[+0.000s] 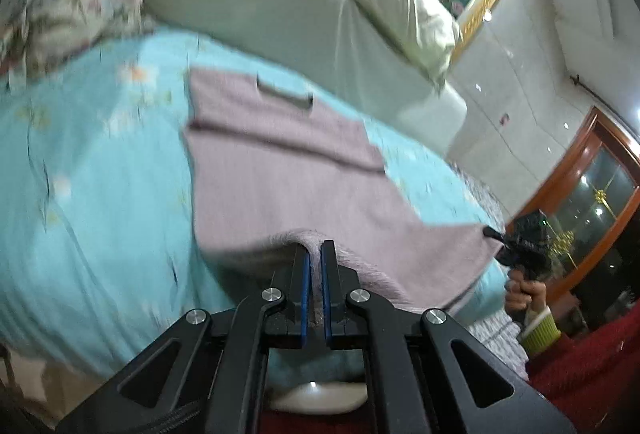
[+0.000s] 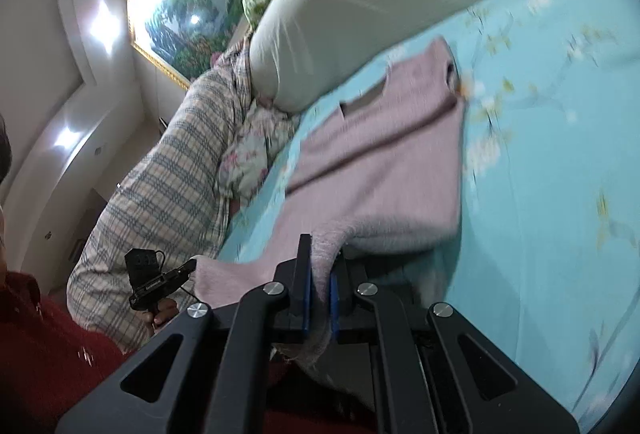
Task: Fold small clothes
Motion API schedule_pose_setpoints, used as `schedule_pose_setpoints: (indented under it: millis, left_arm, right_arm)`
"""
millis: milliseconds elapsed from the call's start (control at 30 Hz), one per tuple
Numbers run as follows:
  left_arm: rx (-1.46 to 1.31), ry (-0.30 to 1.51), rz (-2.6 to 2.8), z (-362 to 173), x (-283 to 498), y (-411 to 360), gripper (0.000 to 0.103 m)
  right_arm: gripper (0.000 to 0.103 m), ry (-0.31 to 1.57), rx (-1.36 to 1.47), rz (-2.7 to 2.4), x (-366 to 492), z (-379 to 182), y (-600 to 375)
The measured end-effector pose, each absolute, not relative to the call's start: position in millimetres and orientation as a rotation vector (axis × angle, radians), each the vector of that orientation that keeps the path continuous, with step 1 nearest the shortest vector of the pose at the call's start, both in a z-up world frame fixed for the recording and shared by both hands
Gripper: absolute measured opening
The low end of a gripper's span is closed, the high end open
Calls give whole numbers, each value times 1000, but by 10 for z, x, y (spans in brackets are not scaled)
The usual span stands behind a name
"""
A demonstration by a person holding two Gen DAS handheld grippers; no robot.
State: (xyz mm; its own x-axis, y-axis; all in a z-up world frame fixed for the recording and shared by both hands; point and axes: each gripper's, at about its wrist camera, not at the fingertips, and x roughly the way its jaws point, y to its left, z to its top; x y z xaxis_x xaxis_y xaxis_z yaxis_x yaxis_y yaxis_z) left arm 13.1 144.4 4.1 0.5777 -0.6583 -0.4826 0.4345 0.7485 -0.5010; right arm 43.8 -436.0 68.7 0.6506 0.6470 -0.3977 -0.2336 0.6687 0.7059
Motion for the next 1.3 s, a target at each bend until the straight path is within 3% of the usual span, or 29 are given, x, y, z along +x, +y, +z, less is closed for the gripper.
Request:
schedule_pose_setpoints:
  millis: [333, 633, 933, 1033, 1100, 1133, 1167, 1300]
  left_arm:
    - [-401, 515, -513, 403, 1588, 1387, 3]
    - [-367, 610, -358, 143, 3090, 1207, 3]
    - [-266, 785, -222, -556, 4084, 945, 4]
    - [-262, 842, -210, -697, 4185, 951, 7]
    - [-267, 838, -217, -656, 4097, 985, 11]
    - [-269, 834, -220, -616, 4023, 996, 20]
    - [-272, 831, -227, -570, 3909, 1012, 31]
    - [-272, 810, -329, -432, 3390, 864, 35]
  right_arm:
    - [8, 679, 553, 350, 2027, 1021, -4480]
    - [8, 831, 502, 143, 3563, 474, -4538]
    - [11, 977, 566, 76, 4090, -172, -4600]
    - [24, 955, 641, 91, 3984, -117, -4711]
    - [46, 886, 636, 57, 3772, 58, -4779]
    - [51, 857, 619, 29, 3689, 129, -4770]
    - [53, 815, 599, 9, 3562, 223, -4760]
    - [51, 830, 422, 204, 3241, 342, -4299]
